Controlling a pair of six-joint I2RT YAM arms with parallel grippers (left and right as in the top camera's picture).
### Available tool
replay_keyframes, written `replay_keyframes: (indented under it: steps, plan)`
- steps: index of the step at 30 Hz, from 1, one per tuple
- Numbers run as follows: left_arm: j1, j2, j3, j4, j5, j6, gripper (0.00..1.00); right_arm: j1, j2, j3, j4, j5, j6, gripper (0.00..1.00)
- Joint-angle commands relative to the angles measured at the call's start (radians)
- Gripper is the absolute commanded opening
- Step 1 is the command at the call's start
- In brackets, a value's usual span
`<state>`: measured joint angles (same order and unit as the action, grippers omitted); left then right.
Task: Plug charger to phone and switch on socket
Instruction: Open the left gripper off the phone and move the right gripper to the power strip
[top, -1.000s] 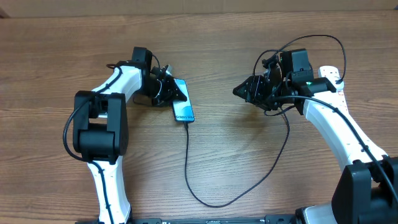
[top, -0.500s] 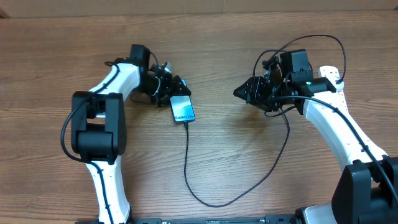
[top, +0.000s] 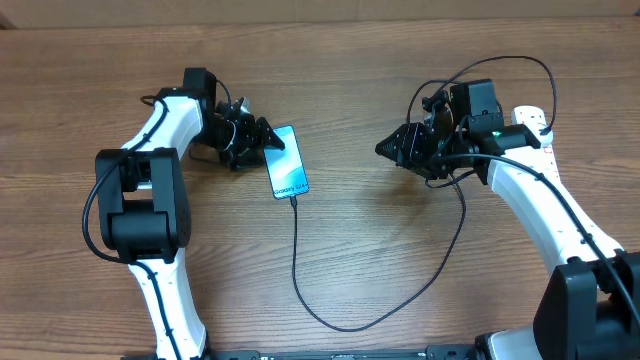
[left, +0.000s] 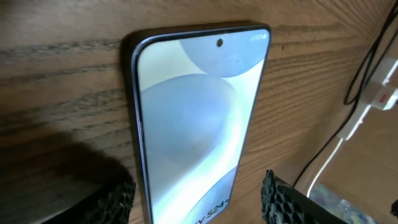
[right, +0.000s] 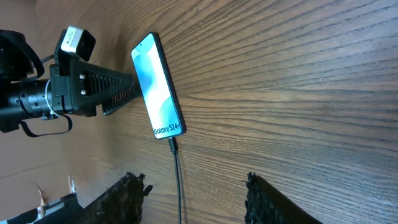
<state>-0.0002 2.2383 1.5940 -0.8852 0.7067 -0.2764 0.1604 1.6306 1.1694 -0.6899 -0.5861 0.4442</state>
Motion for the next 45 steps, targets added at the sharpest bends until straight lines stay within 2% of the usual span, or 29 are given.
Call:
replay_keyframes:
  steps: [1,10,17,21,30,31,32,35,45]
  plan:
    - [0.008,0.052,0.014,-0.031,-0.202,0.041,0.68,0.003,0.004,0.010,0.004,0.010,-0.009,0.55]
    - [0.006,-0.084,0.222,-0.190,-0.246,0.064,0.65,0.002,0.004,0.010,0.000,0.010,-0.035,0.55]
    - [0.005,-0.291,0.248,-0.215,-0.235,0.064,0.67,-0.011,-0.011,0.015,0.003,0.021,-0.061,0.54]
    - [0.005,-0.394,0.248,-0.217,-0.151,0.064,0.69,-0.033,-0.027,0.037,-0.008,0.020,-0.068,0.54]
    - [0.005,-0.520,0.248,-0.249,-0.076,0.063,0.71,-0.079,-0.041,0.204,-0.216,0.075,-0.201,0.54]
    - [0.005,-0.521,0.248,-0.252,-0.061,0.063,0.73,-0.083,-0.041,0.218,-0.232,0.074,-0.215,0.54]
    - [0.005,-0.522,0.248,-0.256,-0.017,0.063,0.86,-0.093,-0.041,0.248,-0.264,0.073,-0.238,0.54]
    - [0.005,-0.520,0.248,-0.260,0.027,0.062,0.99,-0.114,-0.041,0.282,-0.300,0.073,-0.241,0.54]
    - [0.005,-0.520,0.248,-0.263,-0.014,0.060,0.99,-0.201,-0.041,0.292,-0.343,0.073,-0.240,0.54]
